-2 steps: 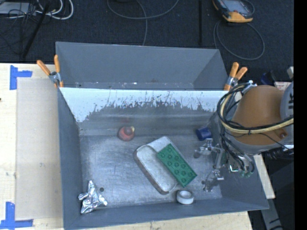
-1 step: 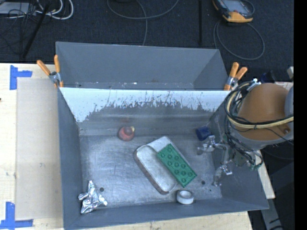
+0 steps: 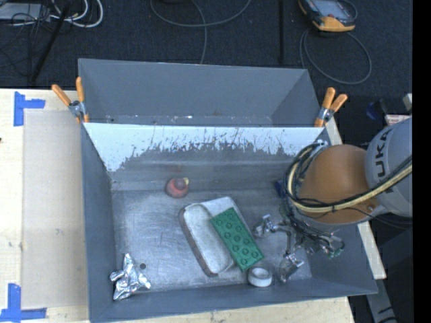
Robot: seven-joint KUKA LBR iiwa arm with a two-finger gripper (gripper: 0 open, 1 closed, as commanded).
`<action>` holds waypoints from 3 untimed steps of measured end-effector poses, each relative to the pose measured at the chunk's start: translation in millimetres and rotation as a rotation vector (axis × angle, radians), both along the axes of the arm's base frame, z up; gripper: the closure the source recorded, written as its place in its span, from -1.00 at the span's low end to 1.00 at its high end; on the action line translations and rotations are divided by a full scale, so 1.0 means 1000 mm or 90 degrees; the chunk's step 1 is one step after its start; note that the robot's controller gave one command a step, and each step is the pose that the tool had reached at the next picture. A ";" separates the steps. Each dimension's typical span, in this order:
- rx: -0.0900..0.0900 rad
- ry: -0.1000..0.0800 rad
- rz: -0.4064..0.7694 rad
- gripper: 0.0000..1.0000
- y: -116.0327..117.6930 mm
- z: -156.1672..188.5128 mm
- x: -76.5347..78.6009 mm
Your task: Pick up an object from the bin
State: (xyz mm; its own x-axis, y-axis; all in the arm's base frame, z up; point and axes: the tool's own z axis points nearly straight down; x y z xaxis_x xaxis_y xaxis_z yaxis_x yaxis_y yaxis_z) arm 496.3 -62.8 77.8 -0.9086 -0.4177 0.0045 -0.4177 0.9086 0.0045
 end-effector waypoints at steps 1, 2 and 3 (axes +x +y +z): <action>-0.002 -0.006 0.057 -1.00 0.048 -0.006 -0.003; -0.001 -0.017 0.082 -1.00 -0.016 -0.004 -0.012; 0.000 -0.008 -0.015 -1.00 0.040 0.097 -0.001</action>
Offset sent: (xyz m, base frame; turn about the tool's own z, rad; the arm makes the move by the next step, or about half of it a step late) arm -0.0051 0.0468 -0.0077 -0.0883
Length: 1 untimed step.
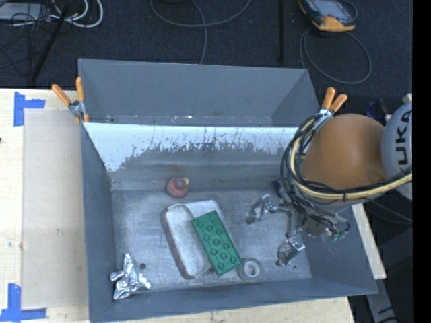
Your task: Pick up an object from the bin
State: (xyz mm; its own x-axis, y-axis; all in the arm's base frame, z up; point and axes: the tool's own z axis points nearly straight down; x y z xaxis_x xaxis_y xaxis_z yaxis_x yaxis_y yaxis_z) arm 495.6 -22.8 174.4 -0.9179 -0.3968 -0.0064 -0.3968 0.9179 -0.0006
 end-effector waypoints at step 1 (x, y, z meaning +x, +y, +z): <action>-0.001 -0.007 -0.068 -1.00 0.042 -0.071 0.008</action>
Offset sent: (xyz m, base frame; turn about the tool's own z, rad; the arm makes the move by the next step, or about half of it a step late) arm 0.0043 0.0606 -0.1044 0.1274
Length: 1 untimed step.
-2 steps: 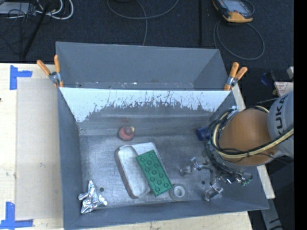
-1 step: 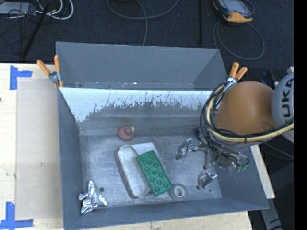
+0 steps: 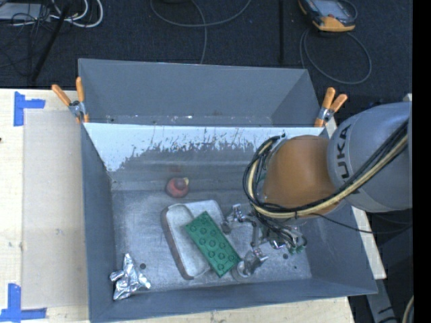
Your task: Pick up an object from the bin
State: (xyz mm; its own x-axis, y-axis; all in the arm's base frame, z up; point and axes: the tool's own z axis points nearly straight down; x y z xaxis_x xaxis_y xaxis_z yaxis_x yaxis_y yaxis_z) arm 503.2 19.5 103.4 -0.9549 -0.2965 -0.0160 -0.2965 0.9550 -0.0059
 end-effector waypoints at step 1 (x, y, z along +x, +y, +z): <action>0.002 -0.013 0.073 -1.00 0.022 -0.005 0.015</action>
Offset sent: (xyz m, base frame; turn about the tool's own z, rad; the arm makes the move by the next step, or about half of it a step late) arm 0.0201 0.0545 -0.0334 -0.2293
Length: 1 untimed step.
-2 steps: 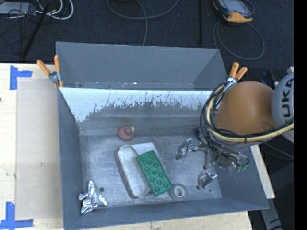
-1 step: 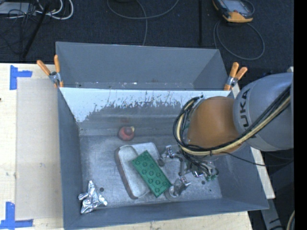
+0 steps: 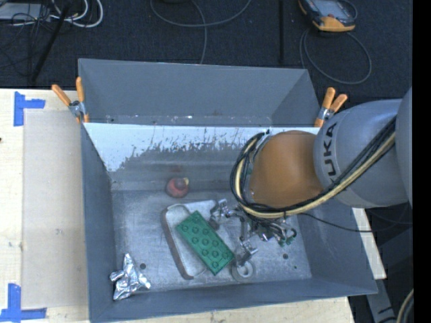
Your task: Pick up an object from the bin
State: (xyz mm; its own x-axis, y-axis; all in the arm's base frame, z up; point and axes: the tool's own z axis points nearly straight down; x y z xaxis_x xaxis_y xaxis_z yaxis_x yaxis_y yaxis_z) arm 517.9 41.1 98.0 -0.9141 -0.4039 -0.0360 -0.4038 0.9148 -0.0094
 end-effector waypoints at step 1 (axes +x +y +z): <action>0.004 -0.006 0.024 -1.00 0.024 -0.002 0.007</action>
Offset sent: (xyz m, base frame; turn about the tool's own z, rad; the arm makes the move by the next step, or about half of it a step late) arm 0.0058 0.0777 -0.0280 -0.0982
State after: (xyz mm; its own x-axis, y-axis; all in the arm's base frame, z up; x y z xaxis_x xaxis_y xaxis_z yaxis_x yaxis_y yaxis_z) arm 524.4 64.7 96.1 -0.8976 -0.4383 -0.0467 -0.4384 0.8988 -0.0078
